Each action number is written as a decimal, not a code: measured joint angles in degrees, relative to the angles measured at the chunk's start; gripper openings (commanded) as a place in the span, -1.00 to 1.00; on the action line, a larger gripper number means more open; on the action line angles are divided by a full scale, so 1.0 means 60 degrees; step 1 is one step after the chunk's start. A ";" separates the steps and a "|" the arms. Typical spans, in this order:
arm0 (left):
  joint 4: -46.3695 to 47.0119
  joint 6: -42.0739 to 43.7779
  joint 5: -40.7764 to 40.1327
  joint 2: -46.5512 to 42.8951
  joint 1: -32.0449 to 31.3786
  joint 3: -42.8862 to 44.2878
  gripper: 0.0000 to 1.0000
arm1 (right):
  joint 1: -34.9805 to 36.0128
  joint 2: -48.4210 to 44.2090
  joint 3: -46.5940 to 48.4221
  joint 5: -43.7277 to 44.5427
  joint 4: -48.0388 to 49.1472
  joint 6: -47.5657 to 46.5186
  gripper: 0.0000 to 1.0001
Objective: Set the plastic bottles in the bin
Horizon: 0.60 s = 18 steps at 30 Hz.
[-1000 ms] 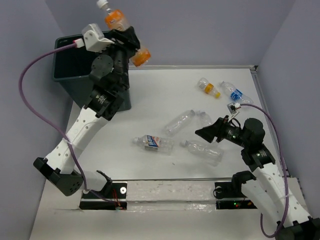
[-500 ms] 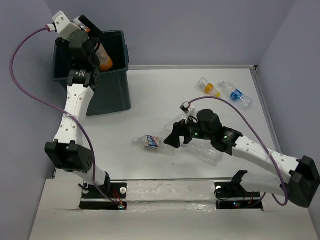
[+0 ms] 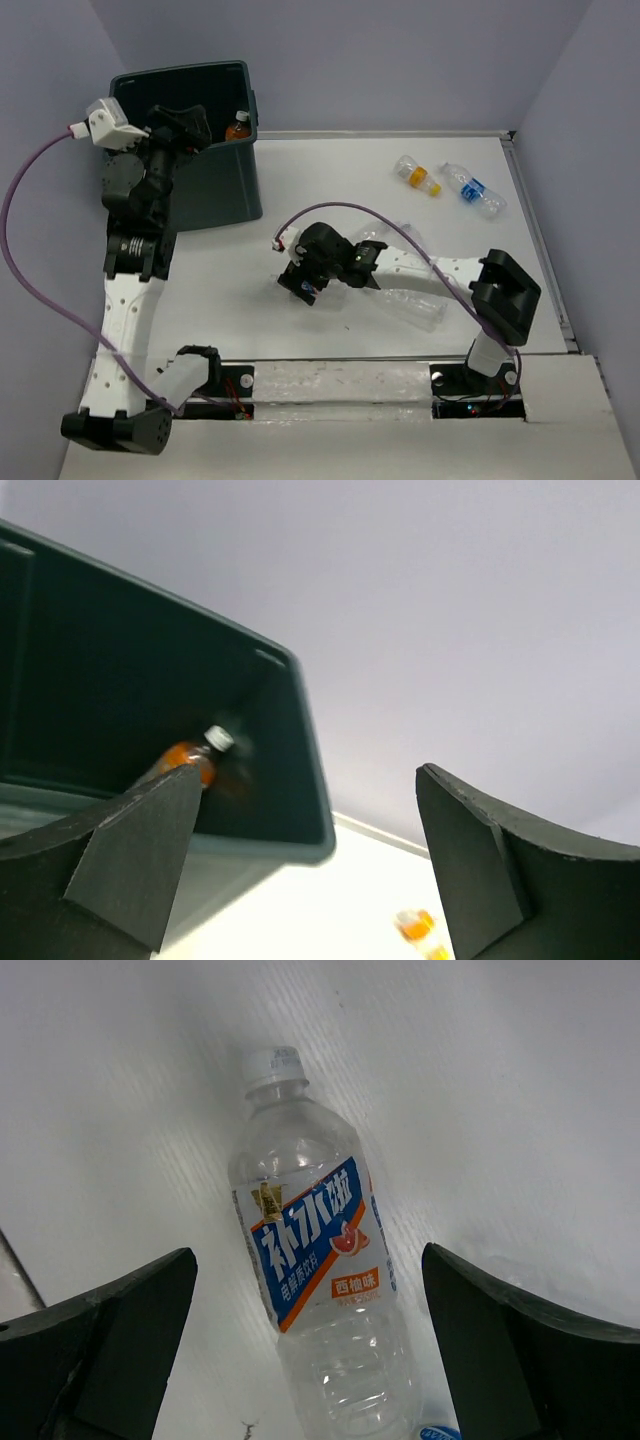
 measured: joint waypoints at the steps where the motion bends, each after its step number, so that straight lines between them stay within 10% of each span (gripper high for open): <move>1: 0.0146 -0.0044 0.0404 -0.0696 0.0000 -0.0528 0.98 | 0.0076 0.0342 0.0160 0.0087 -0.0120 -0.0375 0.99; 8: -0.0936 0.0277 0.2065 -0.4025 -0.0004 -0.3169 0.98 | 0.0197 0.1461 0.0750 0.0237 -0.0725 -0.1519 0.93; 18: -0.3683 0.0918 0.1384 -0.7162 -0.0004 -0.4586 0.98 | 0.0331 0.2619 0.1956 0.0018 -0.0729 -0.1446 -0.32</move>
